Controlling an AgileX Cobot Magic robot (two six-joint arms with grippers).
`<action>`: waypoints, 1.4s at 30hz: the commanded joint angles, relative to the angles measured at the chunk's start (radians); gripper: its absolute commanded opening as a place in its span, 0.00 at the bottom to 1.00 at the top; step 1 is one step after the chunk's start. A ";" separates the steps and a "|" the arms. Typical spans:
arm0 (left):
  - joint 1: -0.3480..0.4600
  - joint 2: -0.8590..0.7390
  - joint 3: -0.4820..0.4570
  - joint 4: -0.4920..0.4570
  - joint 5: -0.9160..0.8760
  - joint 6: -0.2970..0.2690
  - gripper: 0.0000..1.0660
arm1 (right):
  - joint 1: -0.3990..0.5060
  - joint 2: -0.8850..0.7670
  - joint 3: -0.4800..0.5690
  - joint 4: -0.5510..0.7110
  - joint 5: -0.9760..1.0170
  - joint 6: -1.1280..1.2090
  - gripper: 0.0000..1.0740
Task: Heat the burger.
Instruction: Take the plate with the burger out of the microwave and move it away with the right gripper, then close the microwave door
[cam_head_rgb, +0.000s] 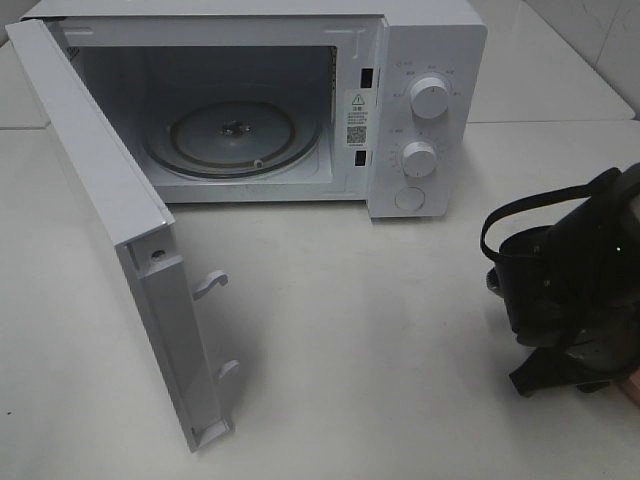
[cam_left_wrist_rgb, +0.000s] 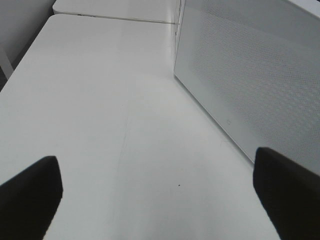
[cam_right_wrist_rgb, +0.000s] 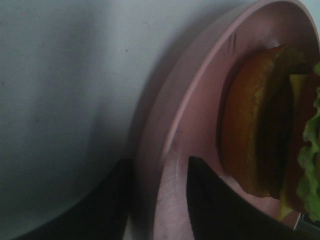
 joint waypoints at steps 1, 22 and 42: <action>0.000 -0.020 0.003 -0.001 -0.006 -0.004 0.90 | -0.002 -0.004 -0.025 0.033 0.015 -0.064 0.46; 0.000 -0.020 0.003 -0.001 -0.006 -0.004 0.90 | -0.002 -0.460 -0.062 0.372 -0.004 -0.620 0.59; 0.000 -0.020 0.003 -0.001 -0.006 -0.004 0.90 | -0.002 -0.869 -0.062 0.708 0.001 -0.949 0.71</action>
